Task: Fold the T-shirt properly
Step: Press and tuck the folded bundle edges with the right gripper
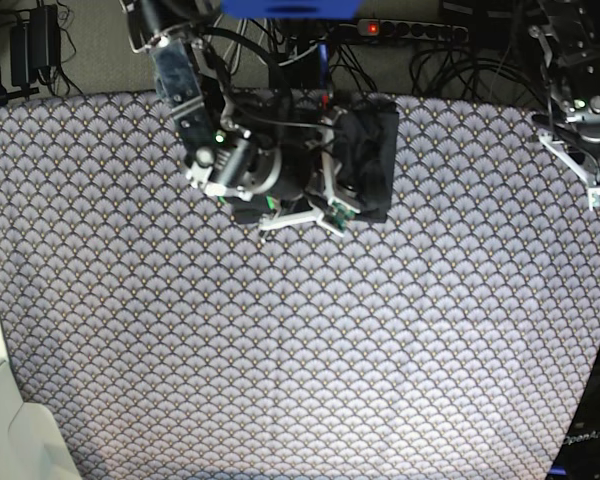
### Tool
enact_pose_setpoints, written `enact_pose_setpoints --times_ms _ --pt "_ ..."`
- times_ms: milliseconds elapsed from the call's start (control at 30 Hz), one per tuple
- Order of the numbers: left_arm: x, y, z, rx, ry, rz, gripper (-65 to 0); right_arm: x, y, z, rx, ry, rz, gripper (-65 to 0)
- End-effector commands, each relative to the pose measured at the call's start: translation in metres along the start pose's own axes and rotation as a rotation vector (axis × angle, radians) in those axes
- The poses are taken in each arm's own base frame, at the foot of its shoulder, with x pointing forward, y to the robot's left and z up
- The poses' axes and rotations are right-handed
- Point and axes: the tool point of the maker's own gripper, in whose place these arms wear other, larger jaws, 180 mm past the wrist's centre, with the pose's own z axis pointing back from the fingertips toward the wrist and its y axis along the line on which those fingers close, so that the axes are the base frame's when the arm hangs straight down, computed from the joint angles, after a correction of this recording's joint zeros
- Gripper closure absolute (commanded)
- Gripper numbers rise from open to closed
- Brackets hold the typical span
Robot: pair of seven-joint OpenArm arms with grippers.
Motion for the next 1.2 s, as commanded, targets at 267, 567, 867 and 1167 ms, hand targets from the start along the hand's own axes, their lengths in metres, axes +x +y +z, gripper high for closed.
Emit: enact_pose_setpoints --times_ms 267,567,867,1167 --pt "0.006 0.016 0.004 0.04 -0.031 -0.01 -0.3 0.003 -0.008 -0.041 0.079 0.008 -0.05 -4.8" --pt "0.006 0.015 0.004 0.038 -0.03 -0.01 -0.3 0.032 -0.006 -0.062 0.119 -0.012 -0.048 -4.8" --pt "0.006 0.013 0.002 0.032 -0.029 -0.006 -0.3 0.053 -0.02 -0.02 0.012 -0.051 0.049 -4.8" --pt "0.023 0.014 -0.001 0.034 -0.06 0.015 -0.3 0.017 0.009 -0.004 0.026 -0.018 0.008 -4.8"
